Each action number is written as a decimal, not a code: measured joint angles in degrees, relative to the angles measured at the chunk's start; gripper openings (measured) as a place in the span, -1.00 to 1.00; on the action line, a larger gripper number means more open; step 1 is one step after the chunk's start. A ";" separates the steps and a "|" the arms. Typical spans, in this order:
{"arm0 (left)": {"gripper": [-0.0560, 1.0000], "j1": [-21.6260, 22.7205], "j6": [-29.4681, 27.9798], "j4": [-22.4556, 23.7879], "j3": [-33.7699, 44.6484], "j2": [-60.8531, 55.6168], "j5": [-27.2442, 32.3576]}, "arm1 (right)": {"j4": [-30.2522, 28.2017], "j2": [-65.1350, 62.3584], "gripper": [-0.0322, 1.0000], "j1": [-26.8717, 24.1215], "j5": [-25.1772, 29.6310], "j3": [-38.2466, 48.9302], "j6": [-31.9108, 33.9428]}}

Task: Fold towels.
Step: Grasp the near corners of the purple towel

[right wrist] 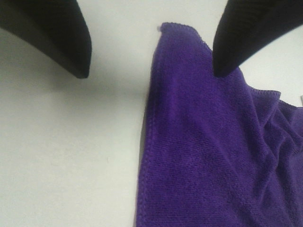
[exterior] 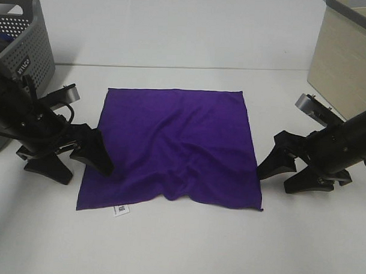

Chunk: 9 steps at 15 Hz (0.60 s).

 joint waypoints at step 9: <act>0.41 -12.15 -12.95 -1.60 -15.64 11.00 5.44 | -2.64 14.21 0.16 11.75 11.92 -17.36 11.23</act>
